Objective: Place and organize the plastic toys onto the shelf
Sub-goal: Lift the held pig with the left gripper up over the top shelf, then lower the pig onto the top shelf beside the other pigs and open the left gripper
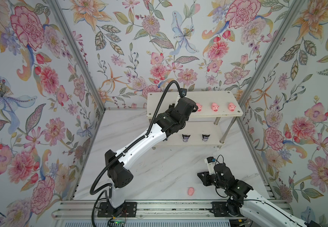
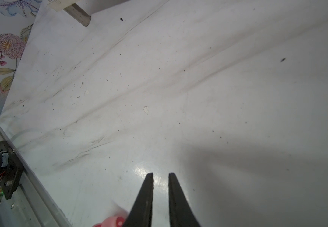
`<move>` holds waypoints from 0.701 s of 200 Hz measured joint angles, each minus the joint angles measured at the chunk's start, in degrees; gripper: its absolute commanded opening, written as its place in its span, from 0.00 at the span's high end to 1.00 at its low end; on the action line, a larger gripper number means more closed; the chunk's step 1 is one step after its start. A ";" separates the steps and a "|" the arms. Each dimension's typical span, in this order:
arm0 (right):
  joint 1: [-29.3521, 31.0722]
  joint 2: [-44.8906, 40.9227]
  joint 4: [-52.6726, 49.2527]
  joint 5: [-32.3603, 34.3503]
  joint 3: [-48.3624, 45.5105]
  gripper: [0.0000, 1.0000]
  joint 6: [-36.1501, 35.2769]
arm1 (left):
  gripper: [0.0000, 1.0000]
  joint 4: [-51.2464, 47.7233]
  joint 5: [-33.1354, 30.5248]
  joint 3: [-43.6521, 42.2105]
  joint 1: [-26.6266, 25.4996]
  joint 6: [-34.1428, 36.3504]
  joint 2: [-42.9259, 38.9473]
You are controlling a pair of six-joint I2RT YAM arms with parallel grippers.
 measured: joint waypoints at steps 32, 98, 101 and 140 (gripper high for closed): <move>-1.38 0.00 0.00 0.02 0.00 0.82 0.00 | 0.46 2.32 1.49 -5.35 1.46 -1.42 -3.41; -1.38 0.00 0.00 0.04 -0.04 0.82 0.02 | 0.22 3.15 2.78 -6.36 2.12 -1.46 -4.13; -1.38 0.00 0.00 0.04 -0.04 0.81 0.00 | 0.20 3.10 2.82 -6.36 2.12 -1.29 -4.13; -1.42 0.00 0.00 0.04 -0.04 0.81 0.00 | 0.14 0.72 3.02 -4.24 2.12 -0.98 -4.13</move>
